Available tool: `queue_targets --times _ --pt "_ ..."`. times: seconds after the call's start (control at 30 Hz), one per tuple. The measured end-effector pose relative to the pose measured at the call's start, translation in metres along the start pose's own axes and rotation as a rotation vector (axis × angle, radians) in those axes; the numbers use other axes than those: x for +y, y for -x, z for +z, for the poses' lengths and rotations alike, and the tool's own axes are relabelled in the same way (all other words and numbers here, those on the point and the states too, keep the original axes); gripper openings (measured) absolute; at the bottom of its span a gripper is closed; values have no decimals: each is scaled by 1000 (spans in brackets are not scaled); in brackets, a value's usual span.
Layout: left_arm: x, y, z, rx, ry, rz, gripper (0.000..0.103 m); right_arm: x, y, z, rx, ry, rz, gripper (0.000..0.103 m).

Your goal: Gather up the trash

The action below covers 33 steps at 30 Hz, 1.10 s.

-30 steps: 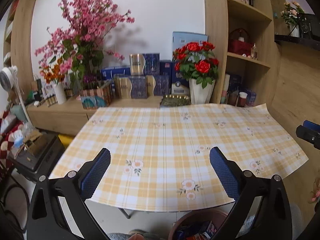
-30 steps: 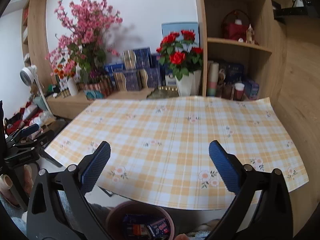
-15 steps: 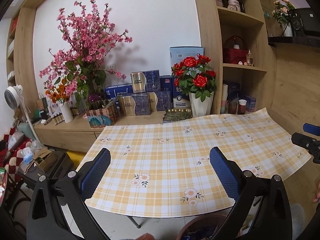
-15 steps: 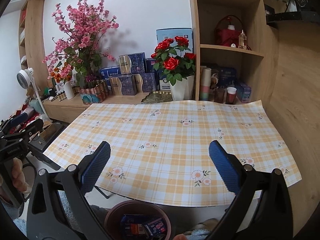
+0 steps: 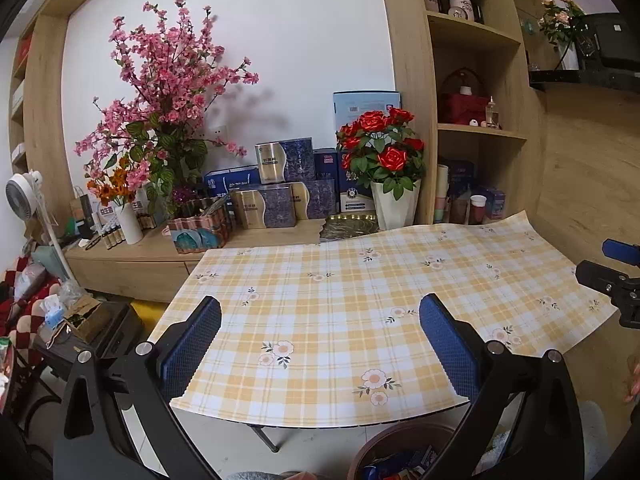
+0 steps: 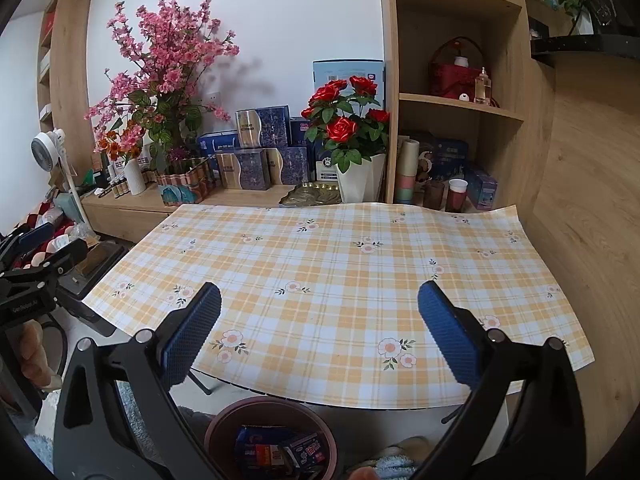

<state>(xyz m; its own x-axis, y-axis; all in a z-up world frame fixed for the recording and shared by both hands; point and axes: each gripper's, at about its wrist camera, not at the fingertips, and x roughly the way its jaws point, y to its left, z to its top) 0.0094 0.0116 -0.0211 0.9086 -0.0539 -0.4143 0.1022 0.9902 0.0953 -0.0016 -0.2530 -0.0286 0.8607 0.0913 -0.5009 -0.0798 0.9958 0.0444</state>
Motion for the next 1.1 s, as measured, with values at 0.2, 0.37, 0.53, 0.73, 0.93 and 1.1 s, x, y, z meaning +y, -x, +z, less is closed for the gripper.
queue_targets --times 0.2,0.37,0.53,0.73,0.93,1.1 --pt "1 1 -2 7 -1 -1 97 4 1 -2 4 30 -26 97" --pt "-1 2 -3 10 -9 -13 97 4 1 -3 3 30 -36 97" --pt "-4 3 -3 15 -10 -26 97 6 1 -3 3 37 -47 97" --pt "-6 4 -4 15 -22 -31 97 7 0 -3 3 45 -50 97" --pt "-5 4 -5 19 -21 -33 97 6 -1 -4 5 45 -59 97" --pt "-6 3 -6 27 -23 -22 97 6 -2 -4 10 44 -60 97"
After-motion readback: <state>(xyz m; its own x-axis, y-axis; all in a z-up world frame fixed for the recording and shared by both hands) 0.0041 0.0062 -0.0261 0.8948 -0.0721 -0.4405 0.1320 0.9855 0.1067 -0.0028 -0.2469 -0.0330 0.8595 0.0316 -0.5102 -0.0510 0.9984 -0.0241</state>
